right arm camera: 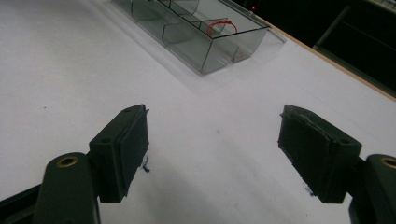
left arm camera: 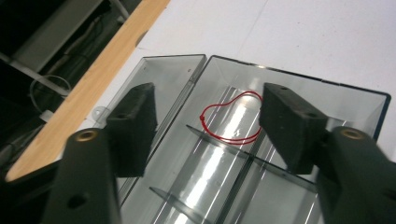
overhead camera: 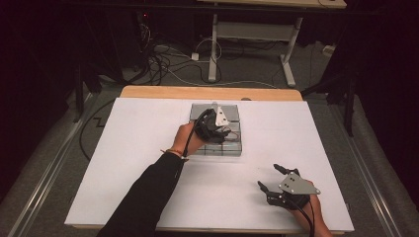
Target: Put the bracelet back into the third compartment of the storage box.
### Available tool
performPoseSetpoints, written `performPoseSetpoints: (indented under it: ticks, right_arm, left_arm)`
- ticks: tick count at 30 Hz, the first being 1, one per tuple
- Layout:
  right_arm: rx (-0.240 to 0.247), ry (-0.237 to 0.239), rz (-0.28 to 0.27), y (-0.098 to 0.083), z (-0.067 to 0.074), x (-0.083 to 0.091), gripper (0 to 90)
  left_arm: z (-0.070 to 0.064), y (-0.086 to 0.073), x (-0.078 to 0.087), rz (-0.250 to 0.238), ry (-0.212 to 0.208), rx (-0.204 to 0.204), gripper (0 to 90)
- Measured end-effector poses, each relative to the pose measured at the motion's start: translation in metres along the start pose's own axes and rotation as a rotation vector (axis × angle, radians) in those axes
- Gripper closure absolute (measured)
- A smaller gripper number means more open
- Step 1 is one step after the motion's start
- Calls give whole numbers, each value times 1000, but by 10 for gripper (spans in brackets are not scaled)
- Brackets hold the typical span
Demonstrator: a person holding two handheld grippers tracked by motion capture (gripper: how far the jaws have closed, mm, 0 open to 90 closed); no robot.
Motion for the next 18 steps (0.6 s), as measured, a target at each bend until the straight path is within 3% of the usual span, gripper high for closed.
performPoseSetpoints:
  ticks: [5,18]
  right_arm:
    - [-2,-3,2,0,0,0,250]
    - [-4,-10,0,0,0,0,250]
  left_arm:
    - [-4,-3,10,-37,10,0,292]
    - [-16,-11,40,-133,33,-1,288]
Point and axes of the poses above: each handheld gripper's, and its own axes: x roughly backward along the jaws, y roughly out of its top, z roughly to its left, the point moved 4 cm from there along -x, roughly forward along the jaws, and after that the axes turned 2 degrees about -x, right-handed, at the moved point
